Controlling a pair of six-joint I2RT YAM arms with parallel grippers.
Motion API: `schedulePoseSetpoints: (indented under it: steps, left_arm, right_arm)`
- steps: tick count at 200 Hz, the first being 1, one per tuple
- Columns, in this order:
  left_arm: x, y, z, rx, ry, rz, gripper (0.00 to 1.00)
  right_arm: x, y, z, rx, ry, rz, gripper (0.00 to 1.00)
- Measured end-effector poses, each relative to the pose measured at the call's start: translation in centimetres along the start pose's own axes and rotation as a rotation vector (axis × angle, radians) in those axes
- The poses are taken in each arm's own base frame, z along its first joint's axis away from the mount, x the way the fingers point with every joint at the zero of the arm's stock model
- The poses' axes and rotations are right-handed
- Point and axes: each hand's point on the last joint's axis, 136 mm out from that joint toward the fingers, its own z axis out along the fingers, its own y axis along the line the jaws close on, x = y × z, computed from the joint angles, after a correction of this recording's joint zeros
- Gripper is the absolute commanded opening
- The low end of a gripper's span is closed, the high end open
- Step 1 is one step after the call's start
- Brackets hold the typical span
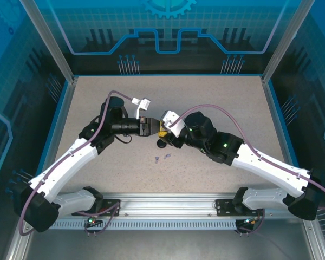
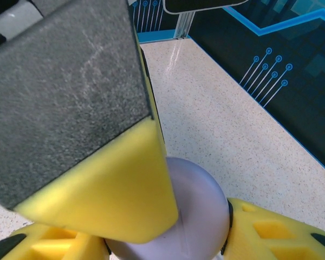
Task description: Insert the wireless bluetooth earbuds into the charging case
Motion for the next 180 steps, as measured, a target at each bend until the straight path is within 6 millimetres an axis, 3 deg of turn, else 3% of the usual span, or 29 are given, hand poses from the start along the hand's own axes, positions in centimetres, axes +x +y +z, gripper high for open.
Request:
schedulePoseSetpoints:
  steps: [39,104,145,161,180]
  left_arm:
    - [0.3,0.5,0.2,-0.015,0.013,0.005,0.29]
    - [0.4,1.0,0.6,-0.031,0.031,0.007,0.31]
    - [0.5,1.4,0.9,-0.042,0.041,0.006,0.24]
    - [0.6,1.4,0.9,-0.042,0.045,0.014,0.24]
    - [0.7,1.3,1.0,-0.040,0.048,0.021,0.21]
  right_arm:
    - [0.5,0.0,0.2,0.000,0.029,-0.007,0.48]
    - [1.0,-0.1,0.4,0.005,0.069,-0.021,0.48]
    - [1.4,-0.1,0.6,0.007,0.096,-0.027,0.49]
    - [1.5,-0.1,0.6,0.006,0.101,-0.027,0.53]
    - [1.5,-0.1,0.5,0.006,0.102,-0.019,0.67]
